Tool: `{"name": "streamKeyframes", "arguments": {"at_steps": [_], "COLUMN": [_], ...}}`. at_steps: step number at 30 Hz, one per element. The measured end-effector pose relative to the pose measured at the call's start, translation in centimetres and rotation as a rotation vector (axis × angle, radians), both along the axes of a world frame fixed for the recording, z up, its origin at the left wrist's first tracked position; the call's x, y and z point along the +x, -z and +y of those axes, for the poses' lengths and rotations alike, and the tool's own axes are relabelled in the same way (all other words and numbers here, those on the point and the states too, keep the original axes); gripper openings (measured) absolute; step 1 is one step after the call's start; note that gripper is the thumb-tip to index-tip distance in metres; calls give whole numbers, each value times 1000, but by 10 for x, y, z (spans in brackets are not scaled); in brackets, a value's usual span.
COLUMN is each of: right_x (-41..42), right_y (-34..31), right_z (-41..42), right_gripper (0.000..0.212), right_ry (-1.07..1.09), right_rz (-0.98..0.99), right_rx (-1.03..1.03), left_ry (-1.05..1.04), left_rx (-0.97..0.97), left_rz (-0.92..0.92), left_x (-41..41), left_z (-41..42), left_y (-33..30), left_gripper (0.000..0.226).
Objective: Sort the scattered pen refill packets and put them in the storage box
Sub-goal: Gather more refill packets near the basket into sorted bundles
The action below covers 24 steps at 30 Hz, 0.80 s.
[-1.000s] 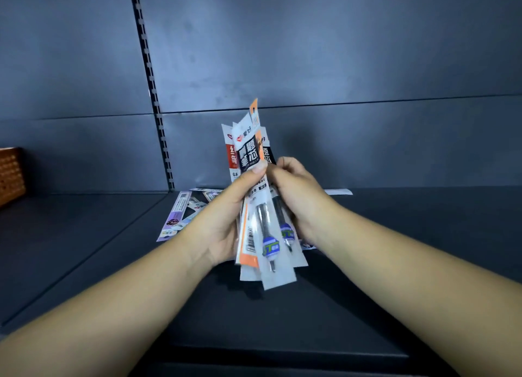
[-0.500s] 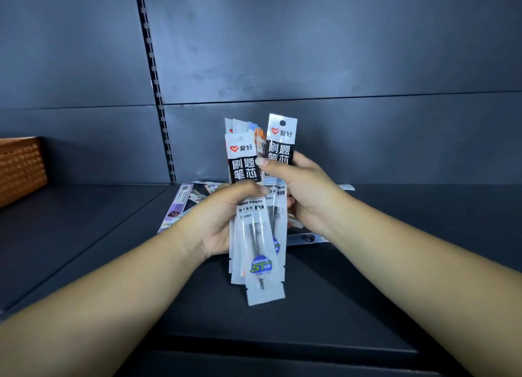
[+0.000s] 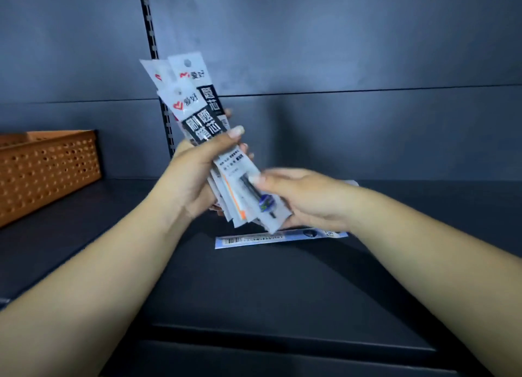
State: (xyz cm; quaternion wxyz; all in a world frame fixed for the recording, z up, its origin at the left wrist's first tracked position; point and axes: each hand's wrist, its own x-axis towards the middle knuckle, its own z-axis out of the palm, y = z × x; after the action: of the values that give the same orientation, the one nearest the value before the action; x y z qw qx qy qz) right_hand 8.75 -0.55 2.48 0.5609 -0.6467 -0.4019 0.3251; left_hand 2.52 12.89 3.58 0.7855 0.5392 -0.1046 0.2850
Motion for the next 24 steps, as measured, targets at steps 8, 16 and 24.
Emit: {"name": "streamKeyframes", "arguments": {"at_steps": [8,16,24], "right_x": [-6,44,46], "right_y": [21,-1,0], "right_z": [19,-23,-21], "right_gripper": [22,20,15], "right_ry": [56,48,-2], "right_rz": [-159,-723,-792], "right_rx": [13,-510,-701], "left_ry": [-135,-175,-68], "left_rx": [187,454,251], "left_rz": [32,265,204], "left_x": [-11,-19,-13], "left_z": [-6,4,15], "left_y": [9,27,16], "left_gripper": [23,34,19]}}
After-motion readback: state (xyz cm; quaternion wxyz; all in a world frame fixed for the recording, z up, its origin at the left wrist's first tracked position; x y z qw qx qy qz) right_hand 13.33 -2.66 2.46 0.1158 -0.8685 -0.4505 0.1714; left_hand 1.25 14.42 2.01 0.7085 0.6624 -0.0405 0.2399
